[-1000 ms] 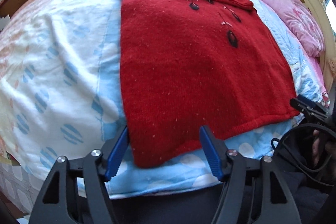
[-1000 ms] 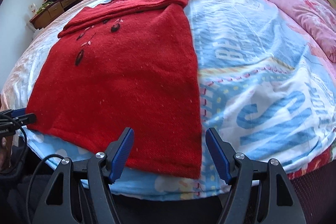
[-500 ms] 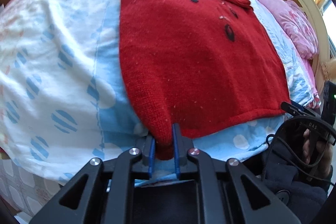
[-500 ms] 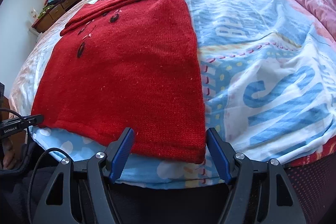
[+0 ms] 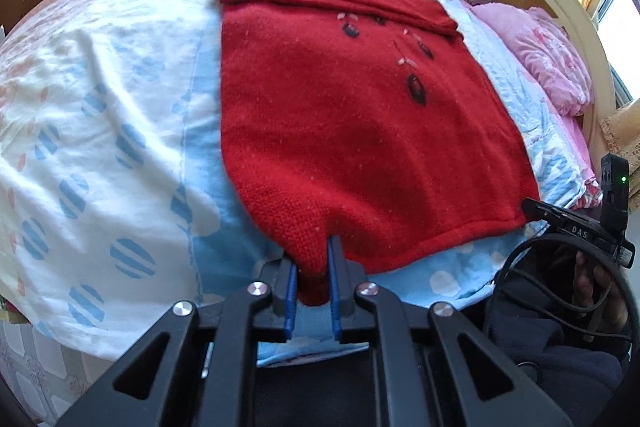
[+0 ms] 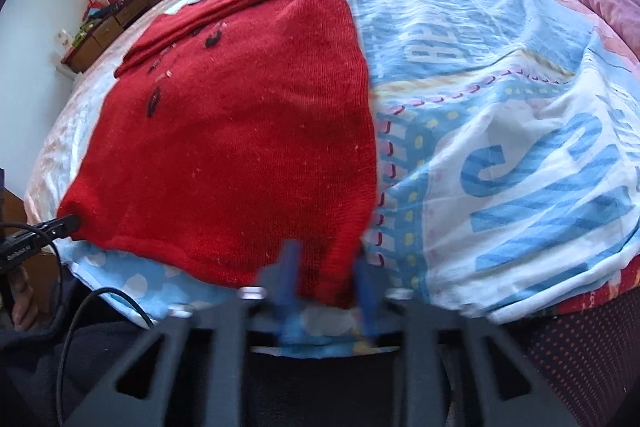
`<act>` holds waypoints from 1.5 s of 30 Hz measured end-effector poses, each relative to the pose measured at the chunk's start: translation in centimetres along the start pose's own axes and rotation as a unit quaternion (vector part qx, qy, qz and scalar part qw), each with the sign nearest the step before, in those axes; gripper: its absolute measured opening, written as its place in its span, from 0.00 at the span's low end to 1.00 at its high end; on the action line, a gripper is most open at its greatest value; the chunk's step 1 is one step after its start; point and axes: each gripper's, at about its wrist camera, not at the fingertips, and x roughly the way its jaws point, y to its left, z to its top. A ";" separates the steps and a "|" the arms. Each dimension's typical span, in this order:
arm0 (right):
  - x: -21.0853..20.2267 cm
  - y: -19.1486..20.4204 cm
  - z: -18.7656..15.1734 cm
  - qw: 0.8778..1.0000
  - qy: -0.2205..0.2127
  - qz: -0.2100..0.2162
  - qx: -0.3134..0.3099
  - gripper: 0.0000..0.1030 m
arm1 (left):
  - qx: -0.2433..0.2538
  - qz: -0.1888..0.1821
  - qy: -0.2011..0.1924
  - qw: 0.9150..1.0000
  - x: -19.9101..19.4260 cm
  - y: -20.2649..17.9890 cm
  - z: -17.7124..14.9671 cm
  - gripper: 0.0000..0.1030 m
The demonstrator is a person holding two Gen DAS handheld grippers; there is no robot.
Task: Fold small clothes
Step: 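Lift the hem with both tools and fold it over toward the collar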
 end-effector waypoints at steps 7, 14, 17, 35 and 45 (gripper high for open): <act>-4.8 -0.4 2.0 0.993 -0.103 0.059 0.021 0.06 | -0.008 -0.024 -0.044 0.999 -1.6 0.3 2.7 0.13; -9.9 0.8 5.1 0.976 -0.200 0.085 0.021 0.06 | -0.018 -0.040 -0.108 0.993 -4.1 0.7 6.0 0.12; -11.2 1.3 6.3 0.970 -0.226 0.086 0.017 0.06 | -0.025 -0.049 -0.133 0.990 -4.9 1.2 7.5 0.13; -10.3 2.8 21.0 0.948 -0.305 0.090 0.021 0.06 | -0.069 -0.067 -0.206 0.974 -4.7 4.0 18.2 0.12; -6.5 3.4 28.7 0.955 -0.287 0.070 0.015 0.06 | -0.088 -0.058 -0.187 0.977 0.0 6.3 25.1 0.12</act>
